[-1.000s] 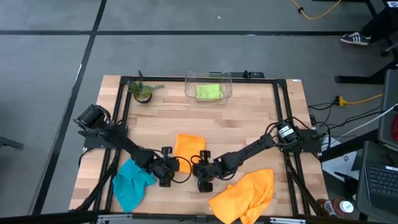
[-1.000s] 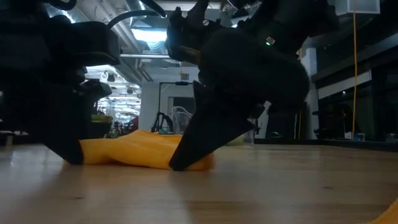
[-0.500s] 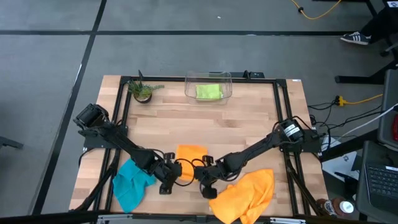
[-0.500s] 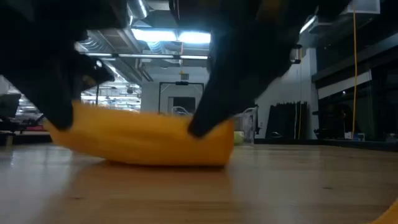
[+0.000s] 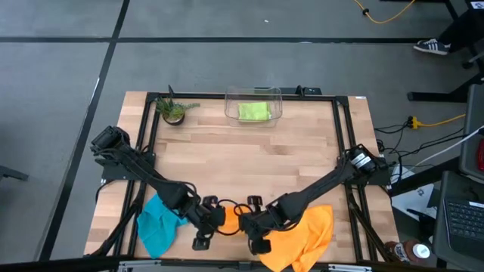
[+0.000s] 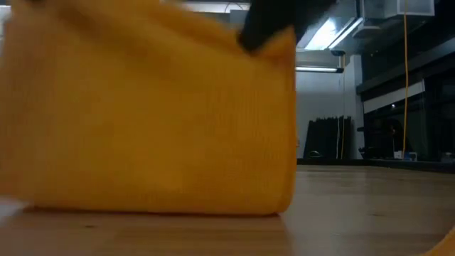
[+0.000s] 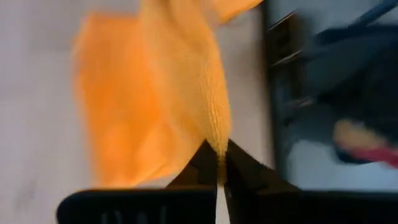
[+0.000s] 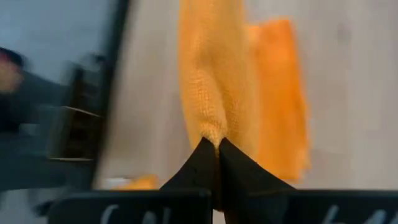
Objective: Fold microfiber towels
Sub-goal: Fold the top orange microfiber cloth
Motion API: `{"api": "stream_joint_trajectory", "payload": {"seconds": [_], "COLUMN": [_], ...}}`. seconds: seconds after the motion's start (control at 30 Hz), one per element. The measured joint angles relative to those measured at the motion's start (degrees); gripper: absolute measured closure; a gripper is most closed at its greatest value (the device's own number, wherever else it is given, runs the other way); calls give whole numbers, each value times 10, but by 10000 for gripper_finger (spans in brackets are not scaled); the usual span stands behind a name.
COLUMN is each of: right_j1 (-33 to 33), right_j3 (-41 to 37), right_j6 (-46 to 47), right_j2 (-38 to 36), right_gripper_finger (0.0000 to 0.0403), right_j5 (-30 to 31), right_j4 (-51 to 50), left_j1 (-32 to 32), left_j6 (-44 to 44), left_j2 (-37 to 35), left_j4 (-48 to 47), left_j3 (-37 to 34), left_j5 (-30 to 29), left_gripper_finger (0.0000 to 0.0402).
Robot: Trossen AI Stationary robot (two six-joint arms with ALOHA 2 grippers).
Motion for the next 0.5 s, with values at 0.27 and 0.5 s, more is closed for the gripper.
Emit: {"api": "stream_joint_trajectory", "payload": {"seconds": [0.27, 0.5], "right_j1": [-33, -53], "right_j3": [-54, -101], "right_j6": [0, -5], "right_j2": [6, 8], "right_gripper_finger": [397, 396], "right_j5": [33, 37], "right_j4": [45, 103], "left_j1": [13, 31], "left_j6": [-46, -76], "left_j2": [9, 14], "left_j4": [-28, -9], "left_j3": [-46, -94], "left_j5": [-74, -68], "left_gripper_finger": [401, 401]}}
